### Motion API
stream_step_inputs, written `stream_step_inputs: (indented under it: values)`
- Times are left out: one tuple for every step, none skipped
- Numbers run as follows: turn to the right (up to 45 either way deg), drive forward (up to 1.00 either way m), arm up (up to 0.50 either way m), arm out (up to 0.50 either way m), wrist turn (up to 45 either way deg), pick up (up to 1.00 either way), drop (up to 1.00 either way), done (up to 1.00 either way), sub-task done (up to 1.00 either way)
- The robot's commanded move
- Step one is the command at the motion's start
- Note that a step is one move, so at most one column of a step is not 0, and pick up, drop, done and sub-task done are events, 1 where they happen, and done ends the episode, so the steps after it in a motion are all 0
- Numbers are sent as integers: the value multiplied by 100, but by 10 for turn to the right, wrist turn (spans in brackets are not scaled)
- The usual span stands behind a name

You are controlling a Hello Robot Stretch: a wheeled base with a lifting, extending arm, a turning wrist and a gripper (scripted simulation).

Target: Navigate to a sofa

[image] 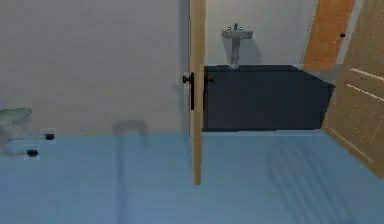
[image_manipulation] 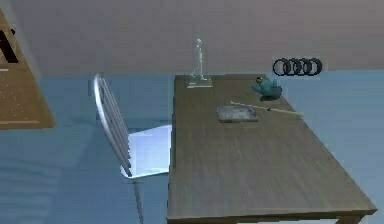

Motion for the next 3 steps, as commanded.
stream_step_inputs:
  values:
    - [-120, 0, 0, 0, 0, 0, 0, 0, 0]
    - [0, 25, 0, 0, 0, 0, 0, 0, 0]
    - [450, 0, 0, 0, 0, 0, 0, 0, 0]
